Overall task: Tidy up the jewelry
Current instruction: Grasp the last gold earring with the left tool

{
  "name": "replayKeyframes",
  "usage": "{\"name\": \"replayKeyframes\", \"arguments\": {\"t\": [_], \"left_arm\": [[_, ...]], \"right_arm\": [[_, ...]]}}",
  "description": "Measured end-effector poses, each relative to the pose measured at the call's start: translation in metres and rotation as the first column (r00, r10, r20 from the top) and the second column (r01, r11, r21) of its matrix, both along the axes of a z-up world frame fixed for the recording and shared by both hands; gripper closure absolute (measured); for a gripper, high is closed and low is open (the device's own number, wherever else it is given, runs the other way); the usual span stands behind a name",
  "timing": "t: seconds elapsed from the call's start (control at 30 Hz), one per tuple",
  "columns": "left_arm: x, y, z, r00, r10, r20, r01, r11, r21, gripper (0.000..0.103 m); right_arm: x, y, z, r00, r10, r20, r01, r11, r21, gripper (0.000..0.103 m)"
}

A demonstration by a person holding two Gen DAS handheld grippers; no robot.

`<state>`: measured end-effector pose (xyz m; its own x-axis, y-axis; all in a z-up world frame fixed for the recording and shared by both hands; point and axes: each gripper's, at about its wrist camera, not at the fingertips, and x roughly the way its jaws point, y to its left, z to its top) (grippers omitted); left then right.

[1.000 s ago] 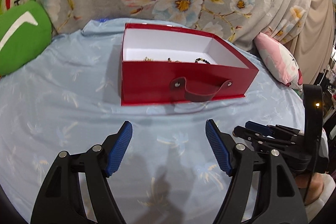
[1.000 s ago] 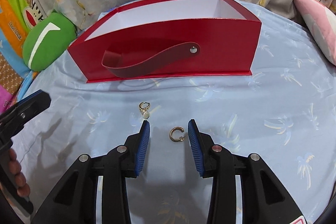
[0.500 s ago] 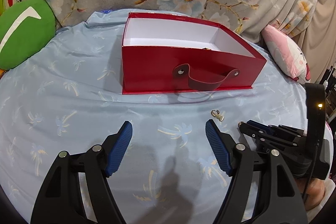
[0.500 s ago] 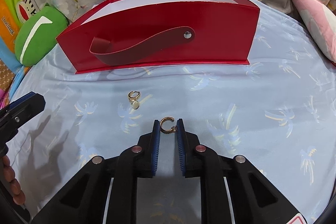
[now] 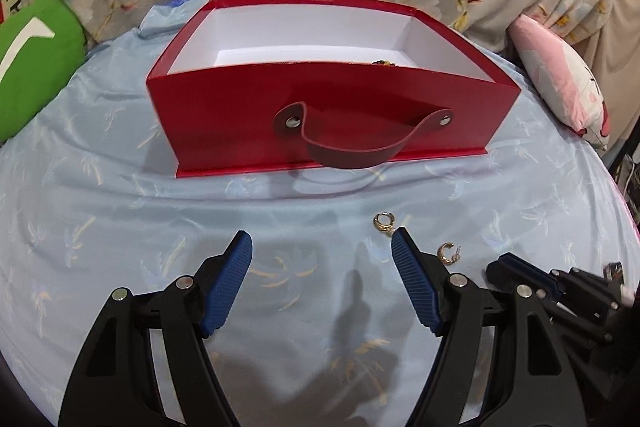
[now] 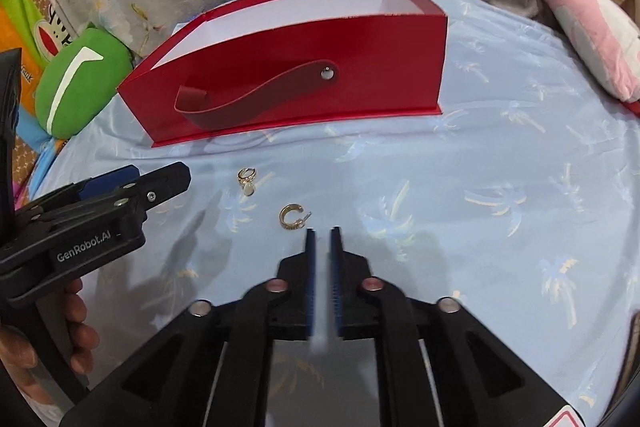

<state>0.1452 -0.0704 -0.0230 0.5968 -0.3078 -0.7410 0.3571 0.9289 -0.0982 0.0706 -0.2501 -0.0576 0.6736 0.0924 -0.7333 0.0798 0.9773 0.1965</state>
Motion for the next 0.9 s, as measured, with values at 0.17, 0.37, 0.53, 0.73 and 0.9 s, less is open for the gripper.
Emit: {"name": "replayKeyframes", "arguments": {"t": [0.17, 0.37, 0.53, 0.73, 0.9], "left_arm": [[0.002, 0.014, -0.006, 0.998, 0.063, -0.011, -0.062, 0.997, 0.035, 0.033], [0.004, 0.024, -0.008, 0.995, 0.102, -0.014, -0.101, 0.994, 0.052, 0.033], [0.004, 0.020, -0.007, 0.995, 0.095, -0.010, -0.094, 0.994, 0.055, 0.033], [0.004, 0.002, -0.007, 0.998, 0.062, -0.019, -0.061, 0.996, 0.058, 0.033], [0.005, -0.029, -0.006, 1.000, 0.007, -0.015, -0.006, 0.998, 0.060, 0.030]], "right_arm": [[0.015, 0.015, -0.006, 1.000, 0.019, -0.009, -0.019, 1.000, -0.018, 0.078], [0.028, 0.026, -0.009, 1.000, -0.003, -0.011, 0.002, 0.997, -0.079, 0.078], [0.027, 0.025, -0.009, 1.000, -0.024, -0.011, 0.022, 0.995, -0.101, 0.087], [0.014, 0.012, -0.001, 0.998, -0.062, 0.011, 0.063, 0.995, -0.076, 0.087], [-0.005, -0.007, 0.010, 0.993, -0.108, 0.038, 0.110, 0.992, -0.056, 0.087]]}}
